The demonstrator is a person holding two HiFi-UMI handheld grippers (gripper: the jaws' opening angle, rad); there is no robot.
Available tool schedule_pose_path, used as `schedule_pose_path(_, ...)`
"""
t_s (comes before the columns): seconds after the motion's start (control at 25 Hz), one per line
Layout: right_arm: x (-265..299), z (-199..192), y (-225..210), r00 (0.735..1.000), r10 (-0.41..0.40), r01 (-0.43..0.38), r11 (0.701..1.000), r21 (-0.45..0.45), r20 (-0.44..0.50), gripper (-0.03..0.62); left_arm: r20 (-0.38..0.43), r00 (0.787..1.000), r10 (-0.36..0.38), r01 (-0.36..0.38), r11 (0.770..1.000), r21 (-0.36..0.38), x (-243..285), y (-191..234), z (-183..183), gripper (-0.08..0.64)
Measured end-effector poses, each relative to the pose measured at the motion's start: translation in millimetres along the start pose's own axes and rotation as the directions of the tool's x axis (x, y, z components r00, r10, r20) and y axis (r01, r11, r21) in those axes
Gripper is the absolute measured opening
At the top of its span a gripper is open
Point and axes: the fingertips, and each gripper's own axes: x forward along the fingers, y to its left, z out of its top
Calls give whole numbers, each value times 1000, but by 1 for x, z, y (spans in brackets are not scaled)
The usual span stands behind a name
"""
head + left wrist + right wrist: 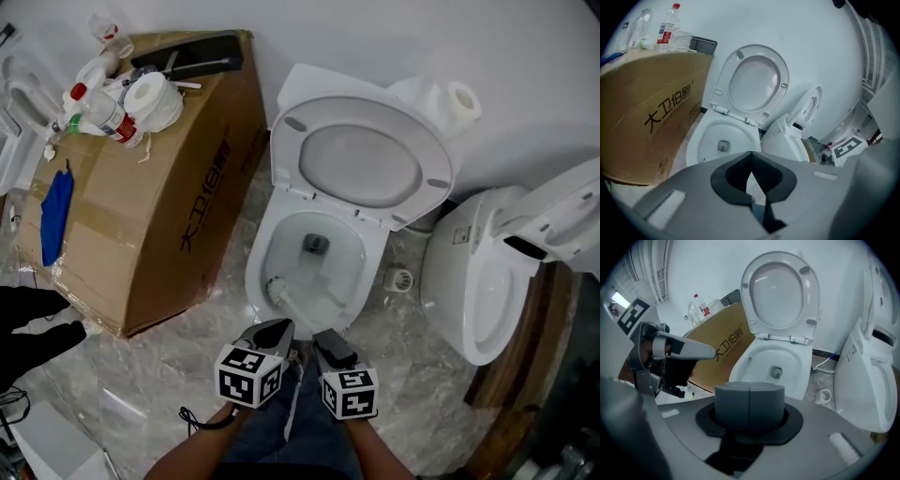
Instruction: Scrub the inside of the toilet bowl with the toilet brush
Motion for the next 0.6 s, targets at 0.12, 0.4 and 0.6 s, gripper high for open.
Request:
schedule_pose_path(0.12,3,6,-7,1000,-22,23,1000,-11,7,155,1,1000,12,-12,1000,-4,-3,7,-1,14)
schedule_pose_path(0.4,31,12,-25,999,-49,49,999,-18,-5,155,-5,1000,7,-7,999,-39,9,13,-4,9)
schedule_pose_path(0.6,56,33,-33,999,-45,45,999,-19,31,155,1,1000,6,-6,1000,-19,20,12,5,9)
